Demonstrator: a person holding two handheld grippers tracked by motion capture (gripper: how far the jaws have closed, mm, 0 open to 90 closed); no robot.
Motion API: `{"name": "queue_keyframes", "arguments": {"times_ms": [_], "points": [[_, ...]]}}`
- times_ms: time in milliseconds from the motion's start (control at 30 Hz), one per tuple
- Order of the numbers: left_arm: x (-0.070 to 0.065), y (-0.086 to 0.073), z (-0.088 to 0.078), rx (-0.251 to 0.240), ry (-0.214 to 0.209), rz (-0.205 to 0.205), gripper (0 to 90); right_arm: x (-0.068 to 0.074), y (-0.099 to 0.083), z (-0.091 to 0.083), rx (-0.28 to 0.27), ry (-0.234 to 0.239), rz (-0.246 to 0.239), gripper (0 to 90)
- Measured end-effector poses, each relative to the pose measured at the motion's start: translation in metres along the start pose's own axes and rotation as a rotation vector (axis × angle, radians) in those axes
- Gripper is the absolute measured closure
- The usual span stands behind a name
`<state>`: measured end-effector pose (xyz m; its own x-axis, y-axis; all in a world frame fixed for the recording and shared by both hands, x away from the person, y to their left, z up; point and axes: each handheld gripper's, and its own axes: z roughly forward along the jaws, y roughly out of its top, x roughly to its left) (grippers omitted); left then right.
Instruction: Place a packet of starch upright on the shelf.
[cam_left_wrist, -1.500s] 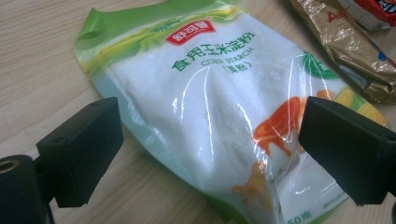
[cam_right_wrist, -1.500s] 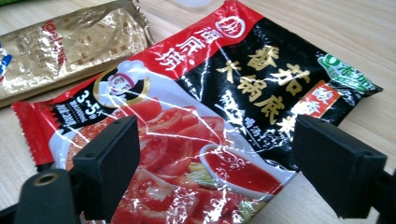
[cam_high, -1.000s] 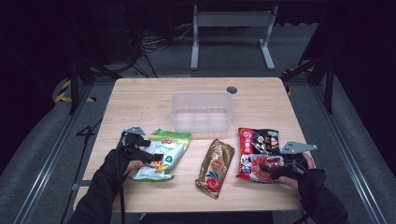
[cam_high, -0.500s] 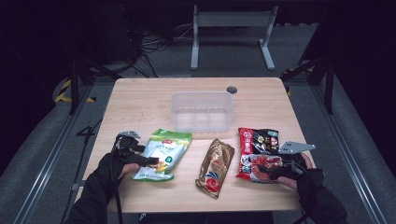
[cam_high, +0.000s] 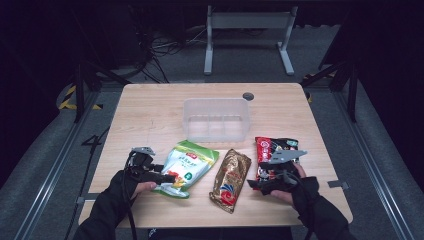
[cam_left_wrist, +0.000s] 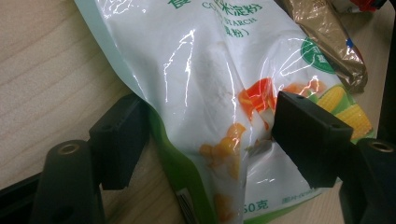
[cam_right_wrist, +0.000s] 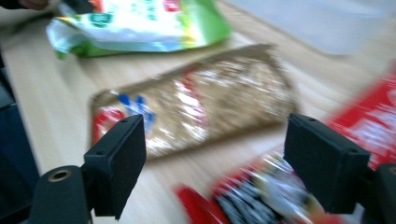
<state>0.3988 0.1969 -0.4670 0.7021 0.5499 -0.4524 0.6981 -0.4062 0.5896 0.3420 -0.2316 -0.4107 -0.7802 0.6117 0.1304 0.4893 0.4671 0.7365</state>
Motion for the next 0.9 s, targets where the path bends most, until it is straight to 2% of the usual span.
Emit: {"name": "queue_keyframes", "arguments": {"times_ms": [133, 200, 300, 400, 467, 533, 567, 600, 667, 733, 867, 900], "points": [[-0.008, -0.001, 0.004, 0.008, -0.001, 0.001, 29.2, 0.015, 0.021, 0.031, 0.027, 0.059, 0.022, 26.2], [-0.014, -0.001, 0.008, 0.014, -0.005, 0.019, 29.0, 0.019, 0.03, 0.045, 0.039, 0.071, 0.018, 26.2], [-0.021, -0.001, 0.013, 0.016, -0.003, 0.032, 28.9, 0.02, 0.039, 0.062, 0.061, 0.08, 0.038, 26.2], [-0.024, -0.001, 0.016, 0.007, -0.009, 0.038, 28.9, 0.018, 0.043, 0.079, 0.104, 0.127, 0.074, 26.2], [-0.025, -0.001, 0.017, 0.009, -0.012, 0.04, 29.0, 0.018, 0.046, 0.085, 0.115, 0.162, 0.086, 26.2], [-0.026, -0.001, 0.018, 0.007, -0.012, 0.041, 29.0, 0.019, 0.048, 0.09, 0.125, 0.167, 0.107, 26.2], [-0.027, -0.001, 0.017, 0.012, -0.011, 0.045, 29.0, 0.021, 0.049, 0.093, 0.132, 0.177, 0.101, 25.9], [-0.027, -0.001, 0.017, 0.015, -0.011, 0.047, 29.2, 0.022, 0.05, 0.097, 0.153, 0.169, 0.095, 25.5], [-0.028, -0.002, 0.016, 0.02, -0.008, 0.05, 29.9, 0.024, 0.049, 0.106, 0.22, 0.115, 0.091, 25.6], [-0.028, -0.004, 0.015, 0.02, -0.007, 0.049, 31.1, 0.022, 0.049, 0.107, 0.241, 0.087, 0.088, 25.2], [-0.028, -0.006, 0.014, 0.016, -0.004, 0.047, 32.7, 0.003, 0.053, 0.102, 0.202, 0.053, 0.181, 21.4], [-0.028, -0.006, 0.014, 0.016, -0.004, 0.047, 32.7, 0.003, 0.053, 0.102, 0.202, 0.053, 0.181, 21.4]]}}
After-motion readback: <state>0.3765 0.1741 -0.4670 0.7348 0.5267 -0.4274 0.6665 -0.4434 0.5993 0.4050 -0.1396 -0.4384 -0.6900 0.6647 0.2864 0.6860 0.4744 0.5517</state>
